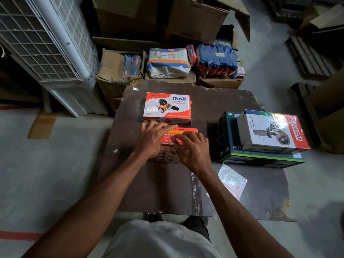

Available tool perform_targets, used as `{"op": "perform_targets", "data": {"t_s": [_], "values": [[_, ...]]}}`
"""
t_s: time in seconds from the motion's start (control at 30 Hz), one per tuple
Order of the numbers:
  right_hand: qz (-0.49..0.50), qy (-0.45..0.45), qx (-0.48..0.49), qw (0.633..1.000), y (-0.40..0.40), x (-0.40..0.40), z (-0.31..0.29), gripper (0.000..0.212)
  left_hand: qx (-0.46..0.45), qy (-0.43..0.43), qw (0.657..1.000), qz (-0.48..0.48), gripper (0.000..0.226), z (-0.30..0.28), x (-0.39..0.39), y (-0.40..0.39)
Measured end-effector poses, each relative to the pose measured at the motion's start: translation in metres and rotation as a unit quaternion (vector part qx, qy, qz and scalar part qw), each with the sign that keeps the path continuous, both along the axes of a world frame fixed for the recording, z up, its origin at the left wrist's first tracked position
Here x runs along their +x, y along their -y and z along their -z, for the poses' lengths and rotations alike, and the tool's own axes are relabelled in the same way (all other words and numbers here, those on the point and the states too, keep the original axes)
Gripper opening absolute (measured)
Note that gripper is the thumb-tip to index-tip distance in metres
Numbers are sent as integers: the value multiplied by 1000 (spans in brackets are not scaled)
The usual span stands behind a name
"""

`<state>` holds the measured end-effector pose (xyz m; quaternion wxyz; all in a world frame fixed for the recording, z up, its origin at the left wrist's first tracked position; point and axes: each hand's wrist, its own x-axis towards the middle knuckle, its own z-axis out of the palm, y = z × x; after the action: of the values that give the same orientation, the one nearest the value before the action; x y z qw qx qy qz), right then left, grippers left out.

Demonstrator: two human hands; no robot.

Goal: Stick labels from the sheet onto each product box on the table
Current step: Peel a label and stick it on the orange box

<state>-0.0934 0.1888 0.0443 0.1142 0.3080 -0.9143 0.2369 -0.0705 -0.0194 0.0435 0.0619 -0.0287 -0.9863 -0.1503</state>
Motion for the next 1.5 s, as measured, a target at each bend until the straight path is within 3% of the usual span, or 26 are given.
{"op": "perform_targets", "data": {"t_s": [0.13,0.33,0.57,0.77,0.93,1.37,1.5], "values": [[9,-6,-21,1000,5,0,-3,23,10,6,1000,-1,87,2,-1,1],[6,-35,-12,999,8,-3,1,13,7,-4,1000,-1,89,3,-1,1],[-33,-60,2,998,-2,-10,4,16,5,-14,1000,-1,91,8,-3,3],[-5,-7,-44,999,5,-9,-2,13,10,-14,1000,-8,89,7,-4,3],[4,-32,-5,999,14,-6,1,16,11,-17,1000,-5,86,9,-3,2],[5,-17,-39,999,5,-9,3,14,32,0,999,3,89,7,-3,5],[-5,-38,-7,999,10,-7,0,27,30,-6,1000,-3,88,12,-3,3]]}}
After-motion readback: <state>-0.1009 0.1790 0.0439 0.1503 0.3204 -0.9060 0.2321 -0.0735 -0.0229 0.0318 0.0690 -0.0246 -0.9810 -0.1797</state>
